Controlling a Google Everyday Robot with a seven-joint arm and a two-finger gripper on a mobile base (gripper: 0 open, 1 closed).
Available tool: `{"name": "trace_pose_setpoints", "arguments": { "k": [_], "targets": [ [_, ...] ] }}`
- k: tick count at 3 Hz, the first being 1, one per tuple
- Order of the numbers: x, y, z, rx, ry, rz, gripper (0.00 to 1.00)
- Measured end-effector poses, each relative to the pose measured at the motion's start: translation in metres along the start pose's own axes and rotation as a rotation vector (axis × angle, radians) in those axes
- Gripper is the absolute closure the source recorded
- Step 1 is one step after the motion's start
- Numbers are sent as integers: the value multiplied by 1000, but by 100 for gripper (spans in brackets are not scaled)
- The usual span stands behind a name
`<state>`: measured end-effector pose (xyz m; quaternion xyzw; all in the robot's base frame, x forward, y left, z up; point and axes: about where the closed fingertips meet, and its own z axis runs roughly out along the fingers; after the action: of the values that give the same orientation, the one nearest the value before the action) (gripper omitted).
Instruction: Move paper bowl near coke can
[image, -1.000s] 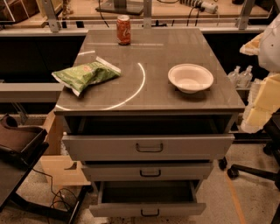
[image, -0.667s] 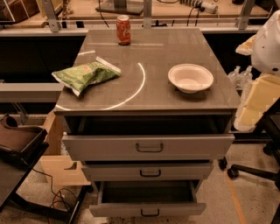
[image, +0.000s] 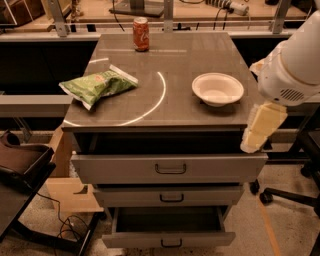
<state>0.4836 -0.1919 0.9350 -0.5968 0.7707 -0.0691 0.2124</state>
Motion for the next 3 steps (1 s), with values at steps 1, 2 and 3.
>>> {"name": "trace_pose_setpoints", "arguments": {
  "k": [1,2,3],
  "targets": [
    [-12,-8,21,39,1,-15,0],
    [-40,-44,63,97,2,-64,0],
    [-36,-50,72,88,11,-78,0]
  ]
}}
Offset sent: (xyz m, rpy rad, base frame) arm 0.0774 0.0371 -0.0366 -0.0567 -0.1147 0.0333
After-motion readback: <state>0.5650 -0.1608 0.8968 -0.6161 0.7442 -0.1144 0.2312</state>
